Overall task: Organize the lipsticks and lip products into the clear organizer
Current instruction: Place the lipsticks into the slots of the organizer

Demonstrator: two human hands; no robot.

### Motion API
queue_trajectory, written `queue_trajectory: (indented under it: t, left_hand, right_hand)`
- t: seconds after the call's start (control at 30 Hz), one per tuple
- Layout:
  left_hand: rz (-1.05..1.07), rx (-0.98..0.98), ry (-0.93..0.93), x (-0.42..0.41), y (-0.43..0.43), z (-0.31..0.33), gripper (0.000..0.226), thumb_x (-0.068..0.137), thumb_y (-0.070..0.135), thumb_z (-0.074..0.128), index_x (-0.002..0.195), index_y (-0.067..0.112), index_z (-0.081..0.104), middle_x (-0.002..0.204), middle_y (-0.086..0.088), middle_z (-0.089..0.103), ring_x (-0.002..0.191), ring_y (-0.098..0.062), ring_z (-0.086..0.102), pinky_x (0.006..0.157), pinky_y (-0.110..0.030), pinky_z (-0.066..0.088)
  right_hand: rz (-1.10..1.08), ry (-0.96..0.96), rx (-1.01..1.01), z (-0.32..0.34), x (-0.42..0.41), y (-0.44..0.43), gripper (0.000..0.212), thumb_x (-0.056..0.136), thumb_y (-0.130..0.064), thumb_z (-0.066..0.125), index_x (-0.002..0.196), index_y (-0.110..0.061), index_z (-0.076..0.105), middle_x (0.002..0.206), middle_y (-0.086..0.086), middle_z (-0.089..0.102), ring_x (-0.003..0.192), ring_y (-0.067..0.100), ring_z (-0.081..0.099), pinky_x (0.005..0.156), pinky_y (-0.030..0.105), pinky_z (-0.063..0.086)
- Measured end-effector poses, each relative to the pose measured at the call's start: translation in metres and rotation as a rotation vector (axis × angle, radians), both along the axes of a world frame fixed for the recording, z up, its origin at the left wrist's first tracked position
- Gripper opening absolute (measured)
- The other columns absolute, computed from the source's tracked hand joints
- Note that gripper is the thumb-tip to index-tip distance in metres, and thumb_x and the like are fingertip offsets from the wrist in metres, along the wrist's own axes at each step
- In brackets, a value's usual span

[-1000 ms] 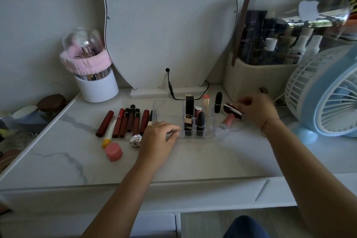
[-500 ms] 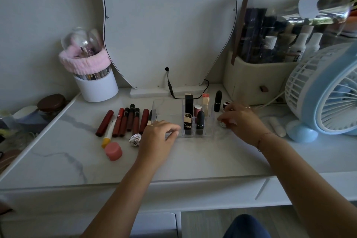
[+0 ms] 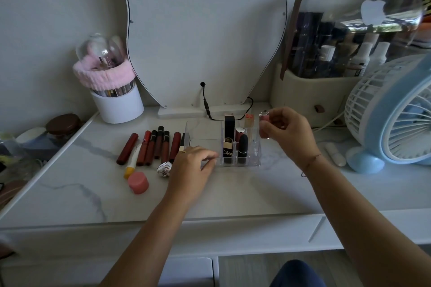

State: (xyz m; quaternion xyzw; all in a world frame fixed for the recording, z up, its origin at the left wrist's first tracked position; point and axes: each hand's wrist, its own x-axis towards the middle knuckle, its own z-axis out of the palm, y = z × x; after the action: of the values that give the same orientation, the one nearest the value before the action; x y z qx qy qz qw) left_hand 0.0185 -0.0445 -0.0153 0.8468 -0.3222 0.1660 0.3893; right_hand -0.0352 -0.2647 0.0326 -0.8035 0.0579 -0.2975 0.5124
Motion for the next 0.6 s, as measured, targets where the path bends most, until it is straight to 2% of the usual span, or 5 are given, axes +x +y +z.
queue_trajectory:
  t: [0.1, 0.17, 0.27, 0.33, 0.6]
  left_hand:
    - [-0.002, -0.006, -0.002, 0.001, 0.0, 0.0, 0.014, 0.081, 0.011, 0.068, 0.093, 0.015, 0.073, 0.09, 0.0, 0.073, 0.085, -0.012, 0.063, 0.077, -0.027, 0.049]
    - [-0.001, -0.013, -0.008, 0.001, 0.0, 0.0, 0.013, 0.08, 0.009, 0.068, 0.092, 0.014, 0.073, 0.088, 0.0, 0.073, 0.084, -0.013, 0.063, 0.076, -0.028, 0.049]
    - [-0.005, -0.023, -0.011, 0.001, 0.0, -0.001, 0.012, 0.08, 0.009, 0.069, 0.09, 0.013, 0.073, 0.086, -0.001, 0.073, 0.081, -0.015, 0.063, 0.075, -0.034, 0.051]
    - [-0.004, -0.026, -0.015, 0.001, 0.0, 0.0, 0.012, 0.08, 0.01, 0.069, 0.09, 0.014, 0.073, 0.085, -0.001, 0.073, 0.081, -0.015, 0.063, 0.075, -0.034, 0.051]
    - [-0.001, -0.016, -0.022, 0.001, 0.0, -0.001, 0.013, 0.079, 0.009, 0.069, 0.09, 0.014, 0.073, 0.086, -0.001, 0.073, 0.083, -0.015, 0.063, 0.076, -0.029, 0.049]
  right_hand:
    - [-0.008, 0.01, -0.048, -0.003, 0.005, 0.011, 0.017, 0.075, -0.017, 0.071, 0.086, -0.023, 0.059, 0.074, -0.005, 0.069, 0.07, 0.003, 0.067, 0.068, 0.012, 0.052]
    - [-0.055, 0.052, -0.105, -0.008, 0.007, 0.015, 0.02, 0.073, -0.021, 0.073, 0.086, -0.025, 0.059, 0.079, -0.006, 0.067, 0.074, 0.007, 0.065, 0.069, 0.017, 0.053]
    - [-0.133, 0.089, -0.233, -0.017, 0.009, 0.015, 0.019, 0.075, -0.025, 0.072, 0.09, -0.019, 0.063, 0.084, 0.002, 0.065, 0.079, 0.017, 0.061, 0.071, 0.027, 0.053]
    - [-0.161, 0.1, -0.291, -0.022, 0.01, 0.015, 0.018, 0.076, -0.029, 0.071, 0.09, -0.019, 0.064, 0.085, 0.003, 0.063, 0.078, 0.018, 0.058, 0.069, 0.028, 0.051]
    - [-0.132, 0.115, -0.227, -0.027, 0.007, 0.014, 0.024, 0.079, -0.029, 0.067, 0.099, -0.015, 0.062, 0.087, 0.002, 0.062, 0.079, 0.015, 0.057, 0.07, 0.022, 0.049]
